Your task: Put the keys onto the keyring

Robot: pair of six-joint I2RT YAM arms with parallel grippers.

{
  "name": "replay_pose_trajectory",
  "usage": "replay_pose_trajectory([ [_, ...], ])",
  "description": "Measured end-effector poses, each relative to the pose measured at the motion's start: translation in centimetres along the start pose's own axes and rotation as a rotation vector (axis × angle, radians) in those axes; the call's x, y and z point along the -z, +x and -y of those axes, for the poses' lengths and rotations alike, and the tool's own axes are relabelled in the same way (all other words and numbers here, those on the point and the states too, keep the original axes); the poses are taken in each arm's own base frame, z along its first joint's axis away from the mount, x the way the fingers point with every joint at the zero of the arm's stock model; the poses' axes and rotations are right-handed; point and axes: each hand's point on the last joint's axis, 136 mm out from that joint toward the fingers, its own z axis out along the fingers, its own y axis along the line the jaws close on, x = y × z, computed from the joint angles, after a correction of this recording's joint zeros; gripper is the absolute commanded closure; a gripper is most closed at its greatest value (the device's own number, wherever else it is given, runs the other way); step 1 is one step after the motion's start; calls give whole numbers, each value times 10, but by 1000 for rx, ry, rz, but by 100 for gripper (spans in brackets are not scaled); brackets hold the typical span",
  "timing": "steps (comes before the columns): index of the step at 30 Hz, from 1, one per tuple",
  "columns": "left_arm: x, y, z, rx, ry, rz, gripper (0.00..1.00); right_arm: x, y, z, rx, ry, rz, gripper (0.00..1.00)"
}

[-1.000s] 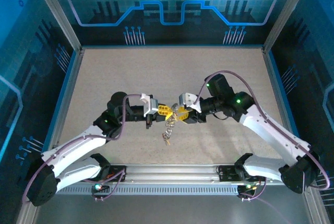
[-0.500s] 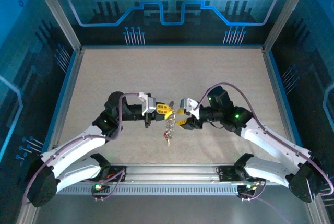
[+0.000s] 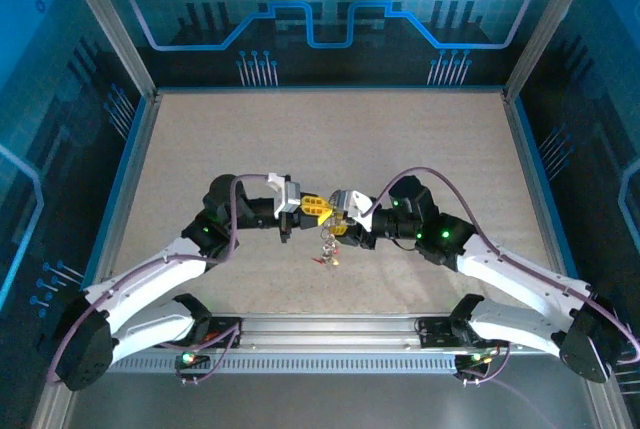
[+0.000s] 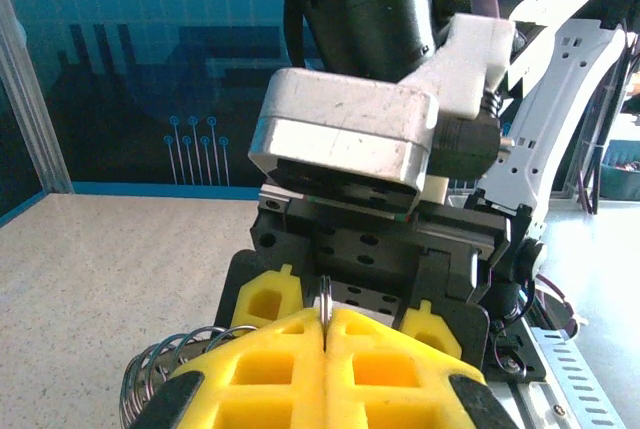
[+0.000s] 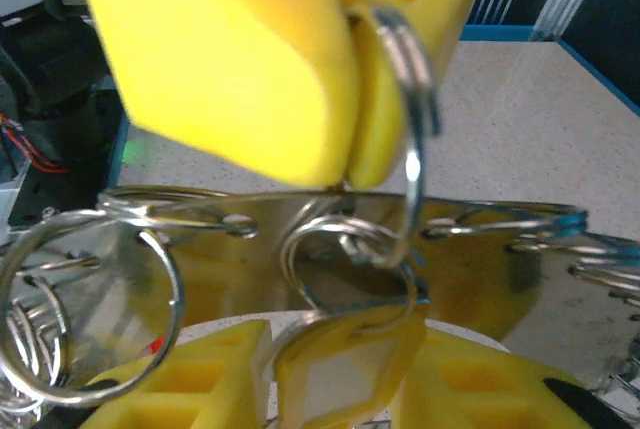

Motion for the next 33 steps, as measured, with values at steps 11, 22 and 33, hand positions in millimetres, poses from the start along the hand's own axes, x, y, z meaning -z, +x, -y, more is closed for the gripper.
replay_pose_trajectory([
  [11,1,7,-5,14,-34,-6,100,14,-4,13,61,112,4,75],
  [22,1,9,-9,18,-60,-10,100,16,2,16,79,147,-18,67],
  [33,2,11,-12,20,-75,-13,100,6,7,6,59,150,-6,65],
])
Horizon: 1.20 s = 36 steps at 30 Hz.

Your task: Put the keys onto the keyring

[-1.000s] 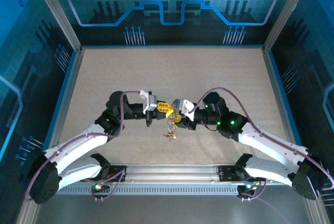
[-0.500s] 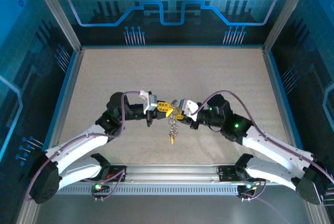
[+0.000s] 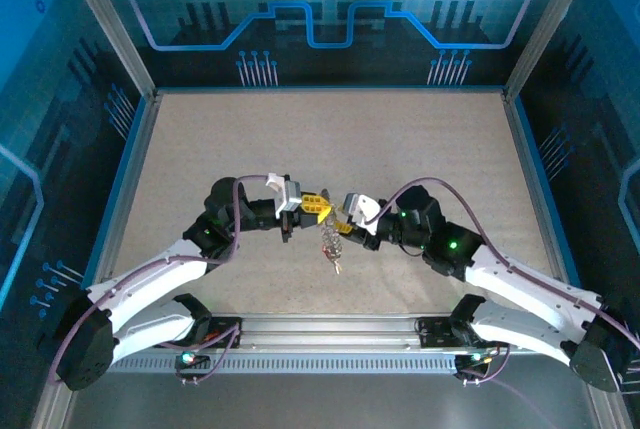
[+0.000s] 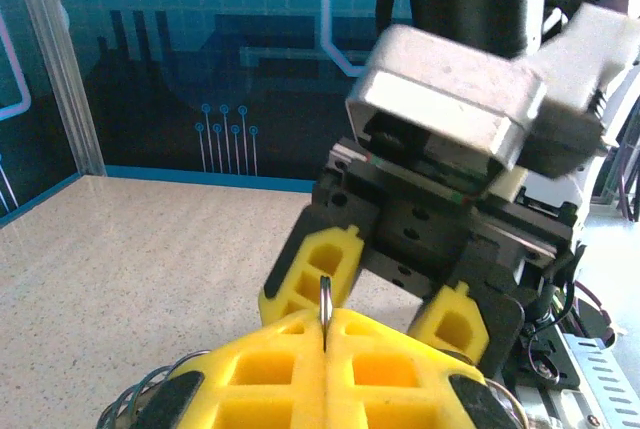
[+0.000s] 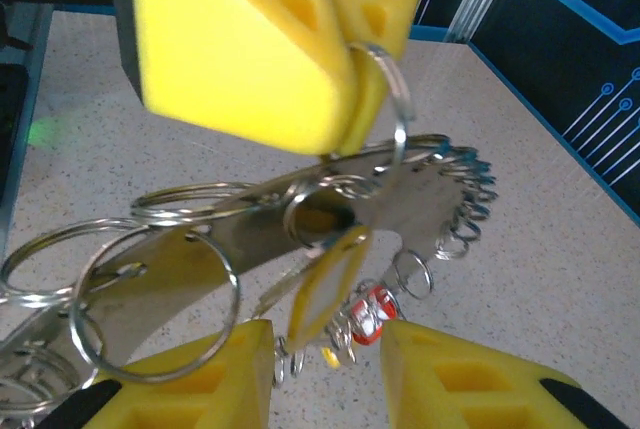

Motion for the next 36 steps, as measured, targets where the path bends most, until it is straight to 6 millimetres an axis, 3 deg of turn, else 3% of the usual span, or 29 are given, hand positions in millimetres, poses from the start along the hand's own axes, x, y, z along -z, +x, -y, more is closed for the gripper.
replay_pose_trajectory([
  [5,0,1,0,2,-2,-2,100,-8,6,-6,-23,14,-2,66],
  [13,1,1,0,0,-5,0,100,-8,-1,10,-96,118,49,61],
  [29,1,1,-2,-1,-20,0,100,-16,4,1,-149,134,62,57],
  [31,1,1,-3,-1,-21,0,100,-15,6,2,-154,145,60,58],
  [36,1,1,-3,-1,-25,0,100,-7,1,10,-163,195,81,78],
])
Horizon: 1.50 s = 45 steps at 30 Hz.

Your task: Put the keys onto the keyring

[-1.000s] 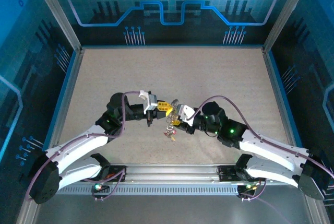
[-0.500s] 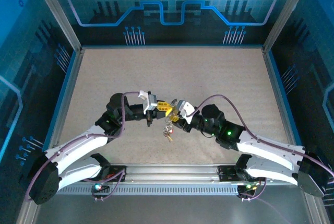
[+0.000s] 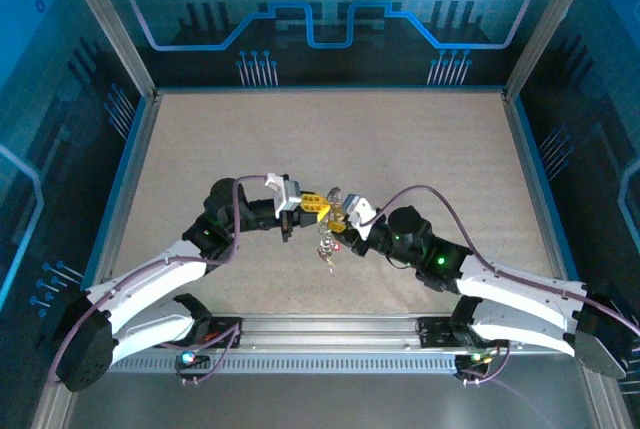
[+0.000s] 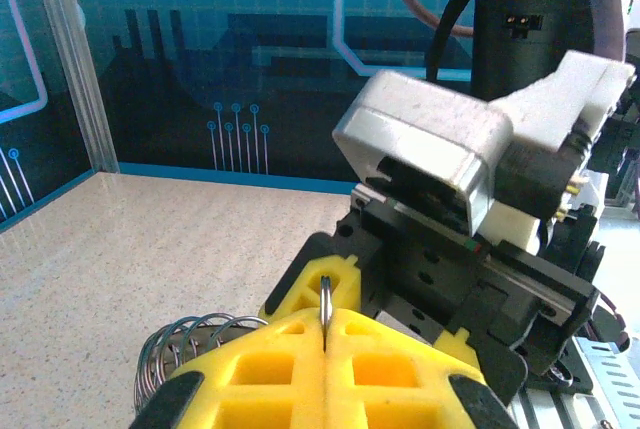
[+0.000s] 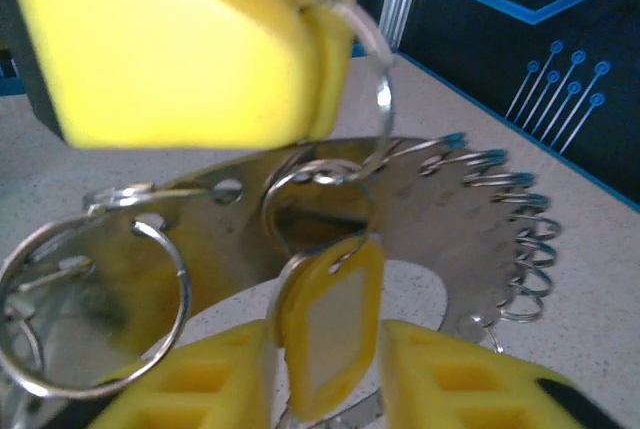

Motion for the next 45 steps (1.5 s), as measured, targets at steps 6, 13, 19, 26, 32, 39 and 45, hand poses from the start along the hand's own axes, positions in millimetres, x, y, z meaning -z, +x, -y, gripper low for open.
replay_pose_trajectory([
  [6,0,0,-1,0,-3,0,100,2,-3,4,-6,25,8,89],
  [13,0,0,-1,0,-6,0,100,5,-6,6,10,33,15,100],
  [19,0,4,-1,2,-5,-14,100,18,-6,2,96,5,3,100],
  [26,0,10,0,12,-1,-35,100,26,-27,8,220,-30,-44,100],
  [32,0,9,0,6,0,-28,100,27,-24,17,274,-65,-128,100],
  [39,0,8,1,4,6,-25,100,29,-29,24,404,-119,-239,100],
  [45,-1,9,1,3,6,-23,100,30,-34,28,496,-163,-336,100],
])
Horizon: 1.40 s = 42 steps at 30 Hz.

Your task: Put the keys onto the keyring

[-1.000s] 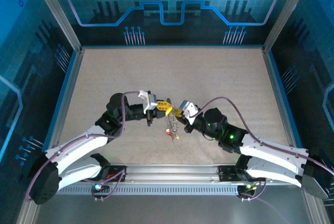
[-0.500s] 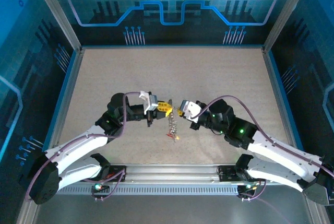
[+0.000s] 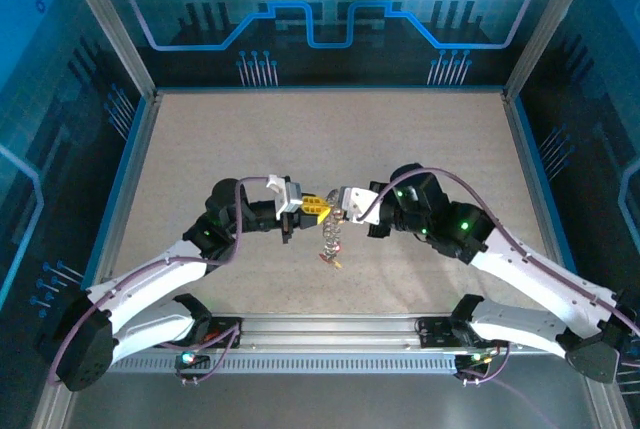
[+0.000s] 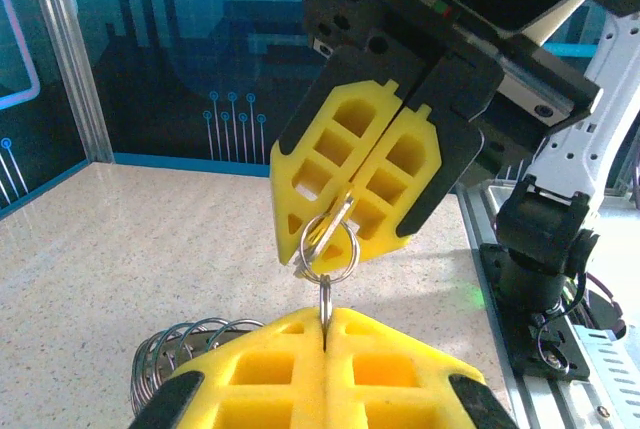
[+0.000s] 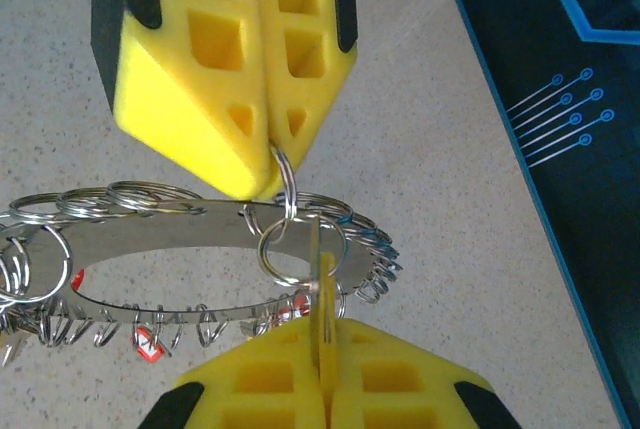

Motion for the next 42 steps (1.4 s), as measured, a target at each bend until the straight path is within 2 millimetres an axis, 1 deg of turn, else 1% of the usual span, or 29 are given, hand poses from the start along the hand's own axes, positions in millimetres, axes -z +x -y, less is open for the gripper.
replay_pose_trajectory([
  [3,-1,1,-2,0,-3,1,100,-1,-1,6,28,-19,-53,100],
  [6,-4,3,-5,3,-12,1,100,-8,2,13,74,-15,-128,100],
  [11,-7,17,-12,35,-34,-10,100,-16,7,16,193,9,-228,100],
  [14,-10,22,-16,50,-44,-15,100,-16,8,18,290,38,-269,100],
  [18,-13,20,-22,50,-61,9,100,-15,1,25,441,93,-298,100],
  [23,-18,16,-28,64,-70,46,100,-14,-4,35,581,142,-340,100],
  [24,-19,15,-29,71,-70,53,98,-15,-5,37,599,150,-351,100],
  [26,-19,13,-32,78,-78,69,85,-15,-6,42,625,163,-363,100],
  [29,-18,15,-34,92,-94,81,73,-13,-9,47,661,183,-372,100],
  [32,-15,23,-35,113,-117,77,66,-10,-10,55,701,208,-391,100],
  [35,-13,27,-36,116,-135,72,57,-7,-6,62,731,216,-430,100],
  [37,-8,31,-36,119,-152,69,54,-6,-2,69,732,222,-458,100],
  [38,-6,31,-35,118,-161,70,50,-6,0,73,730,226,-473,100],
  [42,11,29,-39,114,-237,85,30,-3,3,85,719,236,-514,100],
])
